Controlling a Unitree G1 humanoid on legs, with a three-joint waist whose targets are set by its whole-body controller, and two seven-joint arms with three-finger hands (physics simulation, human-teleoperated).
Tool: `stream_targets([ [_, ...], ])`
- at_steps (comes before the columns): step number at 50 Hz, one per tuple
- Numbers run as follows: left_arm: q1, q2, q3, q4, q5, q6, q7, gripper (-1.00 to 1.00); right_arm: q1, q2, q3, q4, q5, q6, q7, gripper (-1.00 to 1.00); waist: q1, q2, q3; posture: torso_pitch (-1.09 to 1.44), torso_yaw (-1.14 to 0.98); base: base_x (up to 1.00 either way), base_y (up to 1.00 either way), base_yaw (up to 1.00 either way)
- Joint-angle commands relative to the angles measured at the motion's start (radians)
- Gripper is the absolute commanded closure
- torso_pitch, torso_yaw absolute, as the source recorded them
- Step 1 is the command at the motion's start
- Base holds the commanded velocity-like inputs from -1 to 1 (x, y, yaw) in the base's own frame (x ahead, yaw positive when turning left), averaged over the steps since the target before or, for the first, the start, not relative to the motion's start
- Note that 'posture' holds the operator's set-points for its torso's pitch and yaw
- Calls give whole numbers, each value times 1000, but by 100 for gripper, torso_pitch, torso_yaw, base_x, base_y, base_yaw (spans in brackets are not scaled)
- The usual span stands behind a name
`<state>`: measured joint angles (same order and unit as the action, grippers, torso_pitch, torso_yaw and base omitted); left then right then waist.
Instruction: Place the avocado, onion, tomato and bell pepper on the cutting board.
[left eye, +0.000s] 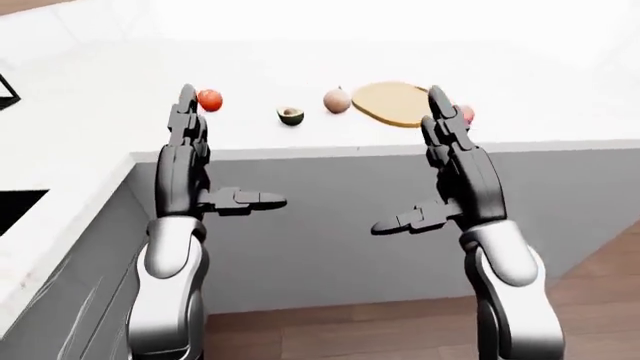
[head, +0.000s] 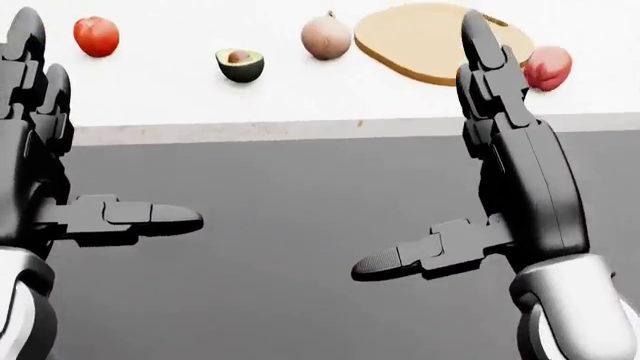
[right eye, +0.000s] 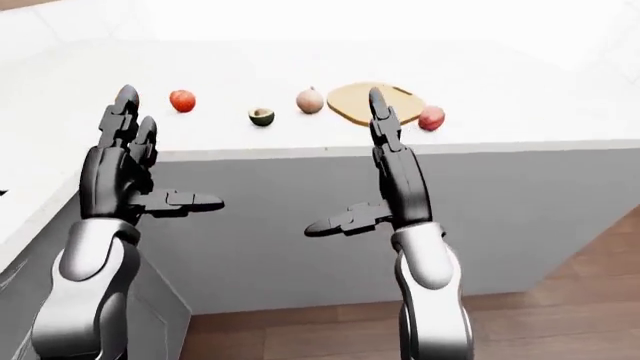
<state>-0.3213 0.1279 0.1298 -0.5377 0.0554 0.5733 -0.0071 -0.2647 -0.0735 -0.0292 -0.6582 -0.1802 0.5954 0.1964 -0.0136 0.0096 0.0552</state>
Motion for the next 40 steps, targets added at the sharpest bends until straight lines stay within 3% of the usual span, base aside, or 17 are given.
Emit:
stream_targets([
  [1,-22,1,-8,-25,2,-32,-3,-100,-13,-5,-12,-11,-1,-20,-5,-100,-4,12,-10,0,0,59,20,0],
  [4,-24,0,-6,-26,2,-31,-5,-100,-6,-4,-14,-25,1,-18,-4,-100,-1,14,-14,0,0,59,13,0],
  [8,-21,-2,-7,-20,4,-40,-3,-100,-7,-4,-9,-16,2,-34,-6,-100,4,37,-19,0,0,58,0,0],
  [13,-22,-2,-10,-18,9,-43,-4,-100,-4,-2,-9,-3,6,-50,-8,-100,21,36,-29,0,0,58,0,0],
  [21,-28,-1,-1,-13,9,-45,7,-100,2,-7,1,-26,-13,-46,3,-100,29,-18,-57,0,0,48,0,0],
  [22,-27,0,1,-16,7,-44,9,-100,-4,-7,7,-22,-21,-57,6,-100,18,-11,-27,0,0,18,25,0],
  [23,-26,1,1,-19,7,-43,10,-100,-11,-4,11,-18,-23,-60,10,-100,25,-47,-11,0,0,12,26,0],
  [24,-25,2,2,-21,6,-42,10,-100,-9,-3,12,-23,-27,-59,13,-100,16,-53,-37,0,0,10,27,0],
  [25,-26,5,10,-22,4,-42,12,-100,-11,10,-1,-30,-6,-74,8,-100,21,-61,-28,0,0,0,0,0],
  [27,-22,12,19,-27,-1,-38,11,-100,-15,4,-7,-36,-1,-74,2,-100,16,-52,-35,0,0,0,0,0],
  [29,-22,18,28,-39,-7,-27,12,-100,-14,3,-11,-41,3,-77,-4,-100,9,-47,-16,0,0,0,0,0],
  [31,-20,22,33,-40,-9,-27,15,-100,-22,0,-5,-37,-1,-81,-6,-100,8,-33,-15,0,0,0,0,0],
  [34,-24,29,40,-47,-14,-17,16,-100,-43,-3,-9,-28,-2,-80,-8,-100,16,28,-44,0,0,0,0,0],
  [35,-26,32,44,-50,-17,-12,17,-100,-52,-4,-13,-28,2,-76,-10,-100,3,22,-54,0,0,0,0,0],
  [36,-29,36,48,-51,-18,-9,17,-100,-60,-11,-14,-20,-7,-73,-13,-100,8,10,-42,0,0,0,0,0],
  [38,-34,43,56,-63,-24,5,17,-100,-70,-12,-21,-23,-2,-69,-14,-100,16,33,-40,0,0,0,0,0],
  [40,-34,54,67,-84,-28,26,15,-100,-73,-19,-16,-31,-11,-76,-10,-100,19,28,-39,0,0,0,0,0],
])
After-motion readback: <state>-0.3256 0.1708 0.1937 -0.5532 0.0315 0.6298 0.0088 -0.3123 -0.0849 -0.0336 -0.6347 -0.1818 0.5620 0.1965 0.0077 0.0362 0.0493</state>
